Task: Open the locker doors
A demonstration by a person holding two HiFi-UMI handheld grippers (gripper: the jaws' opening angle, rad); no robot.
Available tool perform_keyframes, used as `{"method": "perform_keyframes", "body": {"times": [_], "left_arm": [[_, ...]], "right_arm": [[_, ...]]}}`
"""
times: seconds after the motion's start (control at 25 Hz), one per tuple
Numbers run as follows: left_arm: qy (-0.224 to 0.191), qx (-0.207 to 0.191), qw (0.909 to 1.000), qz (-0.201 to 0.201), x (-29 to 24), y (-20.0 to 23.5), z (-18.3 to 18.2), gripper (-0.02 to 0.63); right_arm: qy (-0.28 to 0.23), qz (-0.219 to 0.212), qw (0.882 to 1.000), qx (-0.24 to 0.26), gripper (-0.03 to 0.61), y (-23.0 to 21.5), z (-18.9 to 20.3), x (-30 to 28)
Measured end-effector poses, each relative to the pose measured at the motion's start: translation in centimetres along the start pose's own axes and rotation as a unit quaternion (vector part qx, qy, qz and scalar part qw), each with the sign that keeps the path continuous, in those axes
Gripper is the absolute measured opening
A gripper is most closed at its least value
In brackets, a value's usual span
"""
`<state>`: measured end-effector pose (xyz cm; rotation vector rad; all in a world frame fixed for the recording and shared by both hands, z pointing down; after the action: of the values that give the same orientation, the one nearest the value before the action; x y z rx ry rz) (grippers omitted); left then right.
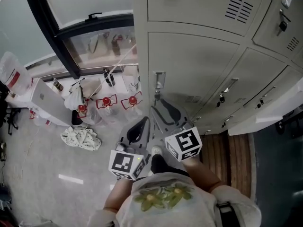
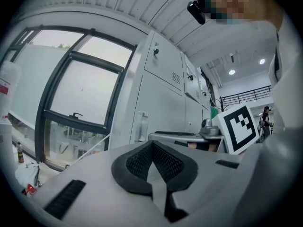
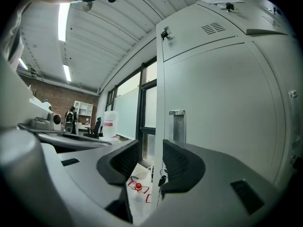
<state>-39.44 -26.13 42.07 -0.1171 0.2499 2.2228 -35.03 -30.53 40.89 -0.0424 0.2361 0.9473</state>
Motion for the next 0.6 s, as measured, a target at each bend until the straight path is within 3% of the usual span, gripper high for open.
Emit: {"method": "perform_keyframes", "body": {"times": [0.6], "left_arm": [[0.014,-0.004,0.9998,-0.017,-2.7,3.5,-0.5,0.028]], "right_arm": [[0.011,0.028,0.999,0.015,0.147,-3.5,-0.2,-5.6]]}}
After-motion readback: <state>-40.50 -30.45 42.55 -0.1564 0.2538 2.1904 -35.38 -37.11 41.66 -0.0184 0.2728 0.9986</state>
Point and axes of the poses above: the fingertips, and each gripper's own axes: x backward along the fingers, y to its left, z out of its underside, the point moved 1 cm from there along x, backward along the fingers, and after that the axes turned 12 degrees about y, right-handed, at the moved point
